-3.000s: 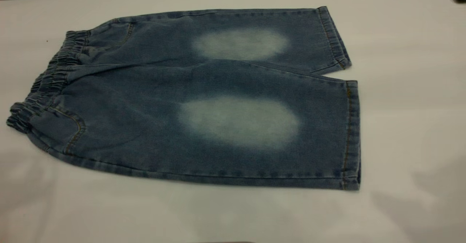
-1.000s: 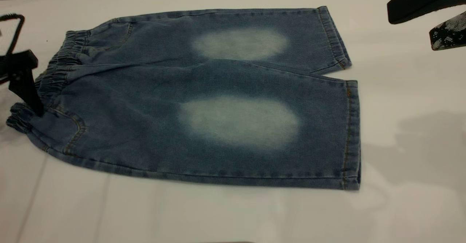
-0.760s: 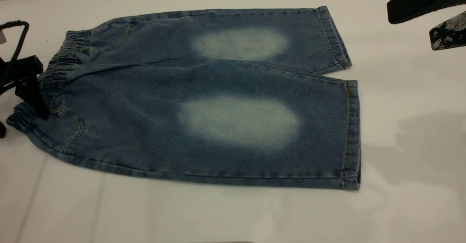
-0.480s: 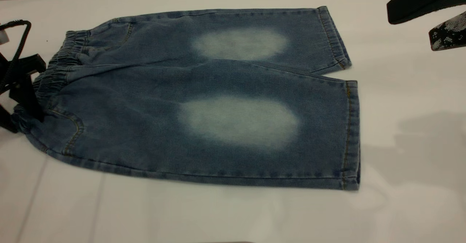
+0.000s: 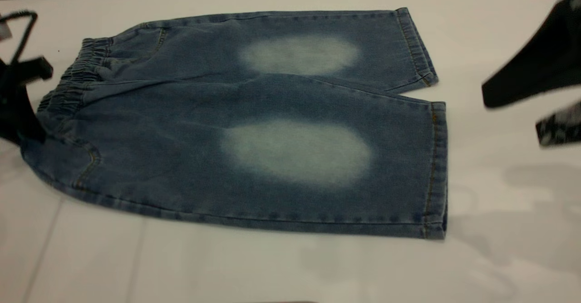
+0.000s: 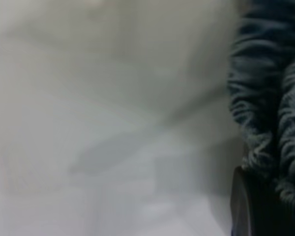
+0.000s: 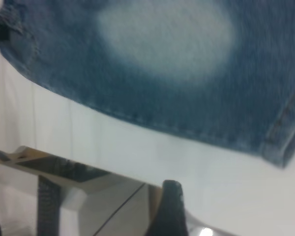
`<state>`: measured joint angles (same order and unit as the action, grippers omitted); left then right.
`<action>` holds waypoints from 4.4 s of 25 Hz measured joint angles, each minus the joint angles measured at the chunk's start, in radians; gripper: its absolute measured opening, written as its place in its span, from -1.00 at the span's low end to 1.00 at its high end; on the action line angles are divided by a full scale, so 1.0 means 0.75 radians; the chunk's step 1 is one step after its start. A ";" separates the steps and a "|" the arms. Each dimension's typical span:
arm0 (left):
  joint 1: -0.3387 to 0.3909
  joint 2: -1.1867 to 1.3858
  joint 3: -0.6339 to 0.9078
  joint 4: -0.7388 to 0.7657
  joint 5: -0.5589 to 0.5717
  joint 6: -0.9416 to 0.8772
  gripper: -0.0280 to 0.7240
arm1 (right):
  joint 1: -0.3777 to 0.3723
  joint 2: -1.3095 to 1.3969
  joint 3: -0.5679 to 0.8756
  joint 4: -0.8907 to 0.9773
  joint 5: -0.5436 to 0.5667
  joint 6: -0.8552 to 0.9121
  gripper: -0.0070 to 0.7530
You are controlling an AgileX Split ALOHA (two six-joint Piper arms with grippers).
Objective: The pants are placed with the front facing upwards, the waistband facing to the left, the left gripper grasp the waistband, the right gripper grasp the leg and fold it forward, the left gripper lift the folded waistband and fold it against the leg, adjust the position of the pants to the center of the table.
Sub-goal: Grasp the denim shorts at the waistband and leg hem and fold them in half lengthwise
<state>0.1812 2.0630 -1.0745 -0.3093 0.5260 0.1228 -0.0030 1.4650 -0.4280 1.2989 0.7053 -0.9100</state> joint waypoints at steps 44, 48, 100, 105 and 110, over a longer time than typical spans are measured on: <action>-0.191 -0.326 0.011 -0.491 0.111 0.482 -0.70 | 0.097 1.022 -0.227 0.702 0.289 -0.687 0.50; -0.191 -0.326 0.011 -0.491 0.111 0.482 -0.70 | 0.097 1.023 -0.227 0.702 0.267 -0.693 0.29; -0.191 -0.484 0.279 -0.985 -0.130 0.306 -0.69 | -0.175 0.556 -0.570 0.505 0.276 0.126 -0.91; -0.191 -0.484 0.279 -1.204 -0.265 0.305 -0.69 | -0.175 0.679 -0.737 0.603 0.255 0.176 -0.91; -0.191 -0.477 0.279 -1.337 -0.336 0.301 -0.69 | -0.175 0.822 -0.898 0.631 0.223 0.229 -0.91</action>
<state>0.0380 1.7051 -0.8652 -1.3120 0.2741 0.3485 -0.1346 2.0817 -1.1017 1.7720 0.8724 -0.7384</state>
